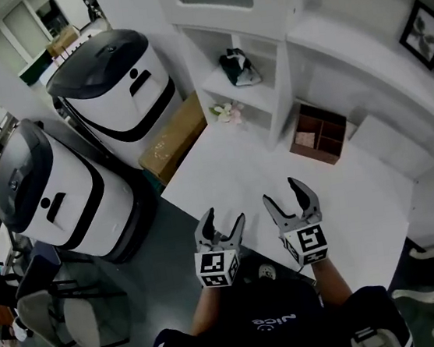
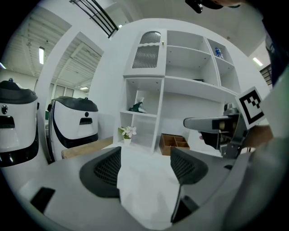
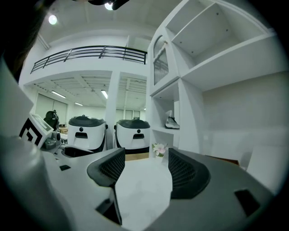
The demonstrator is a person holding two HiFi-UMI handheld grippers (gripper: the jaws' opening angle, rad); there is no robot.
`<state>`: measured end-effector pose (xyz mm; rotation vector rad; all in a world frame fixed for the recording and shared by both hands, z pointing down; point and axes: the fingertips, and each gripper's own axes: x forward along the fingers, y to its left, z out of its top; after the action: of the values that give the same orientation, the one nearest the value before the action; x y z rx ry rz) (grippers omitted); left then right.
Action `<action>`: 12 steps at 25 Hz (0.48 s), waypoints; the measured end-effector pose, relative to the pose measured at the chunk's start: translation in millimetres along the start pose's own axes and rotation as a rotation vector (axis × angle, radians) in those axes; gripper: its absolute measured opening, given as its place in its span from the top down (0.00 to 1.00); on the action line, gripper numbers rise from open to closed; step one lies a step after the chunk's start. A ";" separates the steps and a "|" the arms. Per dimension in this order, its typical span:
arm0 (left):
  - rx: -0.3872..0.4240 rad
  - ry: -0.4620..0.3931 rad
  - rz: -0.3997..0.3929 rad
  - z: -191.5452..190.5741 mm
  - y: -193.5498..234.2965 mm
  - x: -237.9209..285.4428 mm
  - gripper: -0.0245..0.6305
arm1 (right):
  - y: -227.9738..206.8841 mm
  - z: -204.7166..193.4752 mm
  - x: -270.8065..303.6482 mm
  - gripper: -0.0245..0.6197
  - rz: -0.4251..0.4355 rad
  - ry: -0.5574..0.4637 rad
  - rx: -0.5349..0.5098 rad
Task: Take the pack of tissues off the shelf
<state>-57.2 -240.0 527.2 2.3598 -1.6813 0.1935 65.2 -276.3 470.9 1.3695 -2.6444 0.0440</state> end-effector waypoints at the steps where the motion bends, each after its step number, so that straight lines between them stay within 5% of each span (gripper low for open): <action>1: 0.005 -0.001 -0.009 2.9 3.5 3.4 0.44 | -1.3 8.6 4.8 0.51 -0.009 -0.016 -0.004; 12: 0.025 0.014 -0.068 21.0 44.4 31.1 0.44 | -10.3 106.4 64.5 0.52 -0.105 -0.159 -0.035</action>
<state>-89.4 -287.7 519.6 2.4238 -1.5989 0.2200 23.1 -345.2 375.6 1.5576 -2.6791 -0.1290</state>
